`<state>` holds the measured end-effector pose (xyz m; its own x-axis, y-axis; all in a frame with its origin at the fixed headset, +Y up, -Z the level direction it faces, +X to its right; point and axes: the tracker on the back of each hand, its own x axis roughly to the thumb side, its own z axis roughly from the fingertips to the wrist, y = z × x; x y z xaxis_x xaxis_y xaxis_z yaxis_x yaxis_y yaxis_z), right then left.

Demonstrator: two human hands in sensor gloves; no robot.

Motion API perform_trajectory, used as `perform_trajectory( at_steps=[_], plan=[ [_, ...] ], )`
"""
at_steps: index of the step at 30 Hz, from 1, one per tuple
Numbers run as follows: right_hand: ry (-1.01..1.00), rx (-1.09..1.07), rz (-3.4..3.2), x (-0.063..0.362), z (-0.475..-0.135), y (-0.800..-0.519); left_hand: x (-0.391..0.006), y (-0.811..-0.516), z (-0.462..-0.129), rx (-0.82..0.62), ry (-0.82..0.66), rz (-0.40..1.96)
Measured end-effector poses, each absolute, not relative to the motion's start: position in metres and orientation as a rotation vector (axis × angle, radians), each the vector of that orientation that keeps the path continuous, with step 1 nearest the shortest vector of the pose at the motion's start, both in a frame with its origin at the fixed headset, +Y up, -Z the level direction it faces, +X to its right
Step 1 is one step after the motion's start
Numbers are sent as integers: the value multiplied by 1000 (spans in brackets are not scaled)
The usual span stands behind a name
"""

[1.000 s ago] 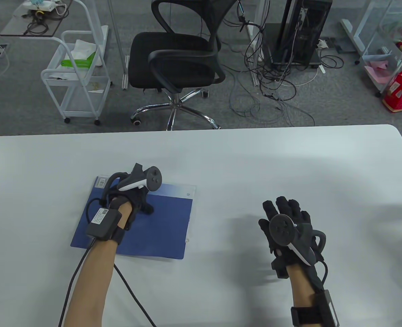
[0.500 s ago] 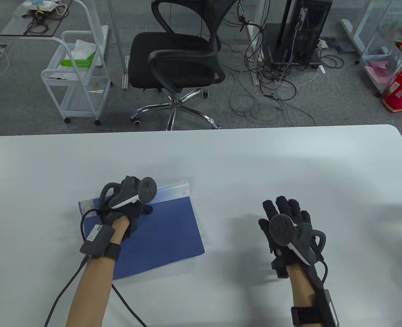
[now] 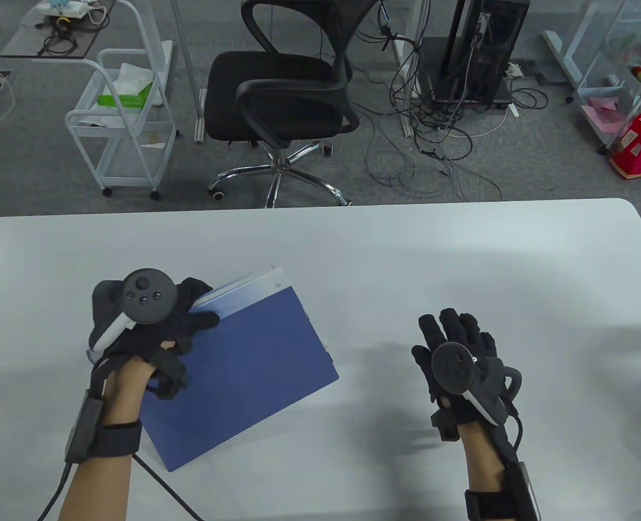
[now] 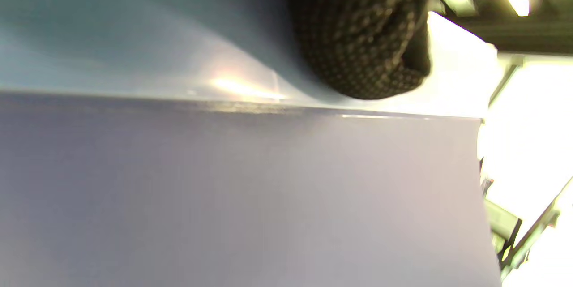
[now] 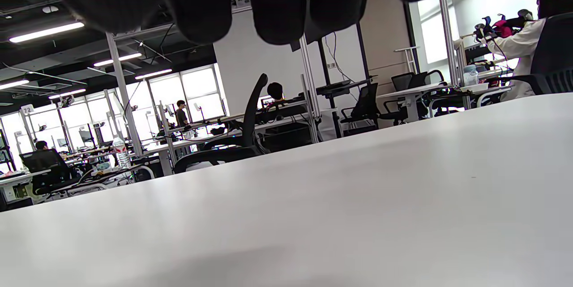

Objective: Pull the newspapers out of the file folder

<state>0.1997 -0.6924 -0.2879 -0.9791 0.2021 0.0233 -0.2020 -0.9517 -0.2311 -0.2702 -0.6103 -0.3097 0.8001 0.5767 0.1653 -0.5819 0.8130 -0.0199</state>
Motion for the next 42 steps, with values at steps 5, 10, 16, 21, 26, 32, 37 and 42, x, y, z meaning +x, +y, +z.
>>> perform_trajectory(
  at_steps=[5, 10, 16, 21, 26, 32, 37, 42],
  plan=[
    [-368, 5, 2914, 198, -287, -690, -280, -637, -275, -21, -85, 1101],
    [-361, 3, 2915, 197, -287, -691, -262, -718, -266, -202, 14, 1518],
    [-339, -11, 2929, 197, -289, -696, -243, -767, -270, -341, 187, 1467],
    [-324, -28, 2949, 199, -290, -700, -236, -782, -271, -357, 270, 1258],
    [-322, -38, 2950, 199, -290, -699, -234, -765, -264, -313, 296, 1045],
    [-343, -46, 2941, 200, -288, -696, -207, -724, -249, -64, 176, 818],
    [-358, -58, 2941, 201, -289, -694, -128, -703, -251, -116, -42, 610],
    [-353, -66, 2926, 204, -289, -693, -33, -731, -267, -384, -22, 338]
  ],
)
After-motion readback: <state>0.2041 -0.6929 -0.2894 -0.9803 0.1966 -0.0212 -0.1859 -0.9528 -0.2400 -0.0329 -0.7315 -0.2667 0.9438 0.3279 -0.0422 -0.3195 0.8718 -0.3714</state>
